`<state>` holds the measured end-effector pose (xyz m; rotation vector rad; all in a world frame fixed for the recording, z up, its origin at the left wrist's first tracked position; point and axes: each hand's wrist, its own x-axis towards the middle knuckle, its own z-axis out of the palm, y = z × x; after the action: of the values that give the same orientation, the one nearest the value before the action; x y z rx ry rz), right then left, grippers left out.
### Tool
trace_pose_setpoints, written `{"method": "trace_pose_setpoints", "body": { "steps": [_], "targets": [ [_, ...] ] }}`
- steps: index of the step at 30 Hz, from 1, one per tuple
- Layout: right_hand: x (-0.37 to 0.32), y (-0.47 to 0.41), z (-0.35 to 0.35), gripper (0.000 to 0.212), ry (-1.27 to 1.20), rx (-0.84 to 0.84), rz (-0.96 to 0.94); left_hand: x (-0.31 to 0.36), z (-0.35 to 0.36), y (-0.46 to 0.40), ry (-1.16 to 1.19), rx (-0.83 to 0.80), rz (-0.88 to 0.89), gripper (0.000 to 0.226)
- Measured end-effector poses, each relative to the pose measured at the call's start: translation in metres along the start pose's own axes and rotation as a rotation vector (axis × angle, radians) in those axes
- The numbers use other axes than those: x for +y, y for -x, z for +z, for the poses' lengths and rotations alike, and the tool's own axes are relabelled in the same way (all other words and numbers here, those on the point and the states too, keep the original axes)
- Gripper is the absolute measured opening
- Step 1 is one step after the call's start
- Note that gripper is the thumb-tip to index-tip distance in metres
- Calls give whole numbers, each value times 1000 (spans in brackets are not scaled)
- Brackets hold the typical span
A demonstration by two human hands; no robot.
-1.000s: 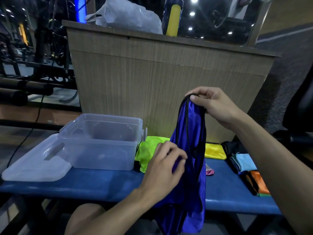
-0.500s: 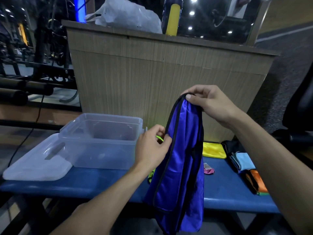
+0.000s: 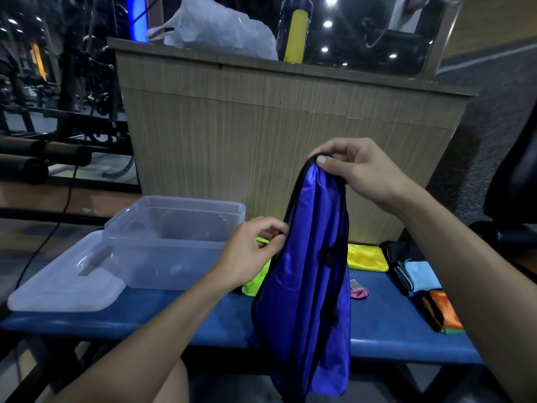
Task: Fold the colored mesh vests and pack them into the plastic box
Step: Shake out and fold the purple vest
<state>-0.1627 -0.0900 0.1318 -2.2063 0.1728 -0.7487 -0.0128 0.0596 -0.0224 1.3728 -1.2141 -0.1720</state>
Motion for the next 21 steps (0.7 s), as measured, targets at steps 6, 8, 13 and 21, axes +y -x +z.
{"method": "trace_pose_setpoints", "body": {
  "steps": [6, 8, 13, 21],
  "targets": [
    [-4, 0, -1, 15, 31, -13, -11, 2, -2, 3, 137, -100, -101, 39],
    [-4, 0, -1, 15, 32, -9, -10, 6, -3, 5, 145, -170, -146, 51],
    [-3, -1, -2, 15, 56, 22, -13, 13, -7, 10, 130, -381, -186, 57],
    [17, -2, -20, 14, 70, 170, 50, 4, -27, 18, -29, -441, -39, 20]
  ]
}}
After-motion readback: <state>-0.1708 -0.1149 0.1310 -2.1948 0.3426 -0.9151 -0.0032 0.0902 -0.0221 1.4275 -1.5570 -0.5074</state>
